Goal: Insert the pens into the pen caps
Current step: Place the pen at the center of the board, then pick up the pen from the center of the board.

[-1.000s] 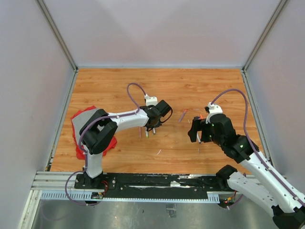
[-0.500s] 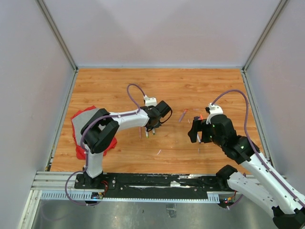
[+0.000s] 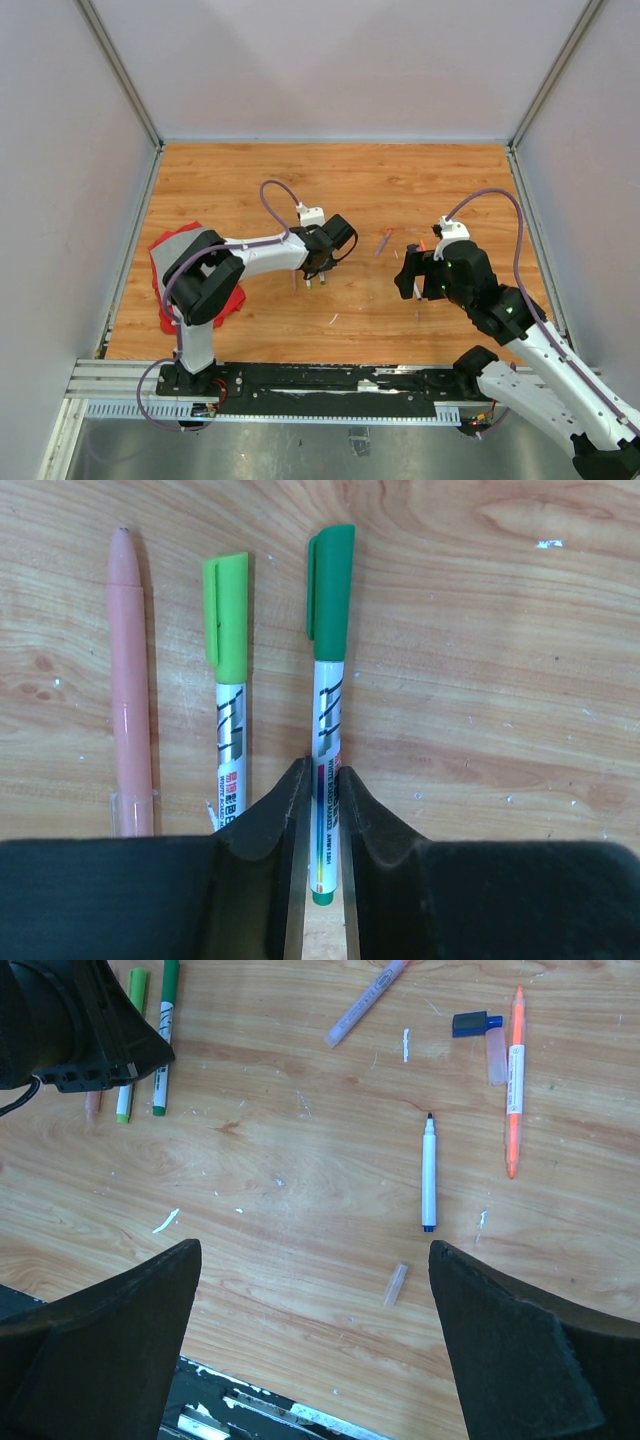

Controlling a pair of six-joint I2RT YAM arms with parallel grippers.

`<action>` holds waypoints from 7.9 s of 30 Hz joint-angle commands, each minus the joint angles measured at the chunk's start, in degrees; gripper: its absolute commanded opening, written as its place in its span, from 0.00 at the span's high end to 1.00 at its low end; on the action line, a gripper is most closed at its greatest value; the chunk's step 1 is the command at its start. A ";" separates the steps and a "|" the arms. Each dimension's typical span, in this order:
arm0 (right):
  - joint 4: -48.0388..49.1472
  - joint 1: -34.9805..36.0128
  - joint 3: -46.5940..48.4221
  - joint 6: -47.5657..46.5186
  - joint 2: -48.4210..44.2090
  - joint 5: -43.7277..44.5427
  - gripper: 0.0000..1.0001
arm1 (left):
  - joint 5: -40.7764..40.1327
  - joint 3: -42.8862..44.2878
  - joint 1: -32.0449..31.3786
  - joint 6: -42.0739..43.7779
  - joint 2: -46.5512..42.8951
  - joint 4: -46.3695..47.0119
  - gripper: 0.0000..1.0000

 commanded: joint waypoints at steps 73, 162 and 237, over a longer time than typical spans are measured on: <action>2.70 -19.56 8.33 -5.37 30.44 -4.80 0.38 | 1.73 -27.93 -1.34 33.90 -21.20 54.40 0.29; 13.99 -29.96 5.67 -6.03 37.36 -10.17 0.99 | 6.38 -30.54 -1.30 31.43 -23.55 58.19 0.28; 67.16 3.27 -14.29 5.69 28.63 -29.72 0.95 | 23.99 -36.07 -1.32 25.48 -24.28 72.51 1.00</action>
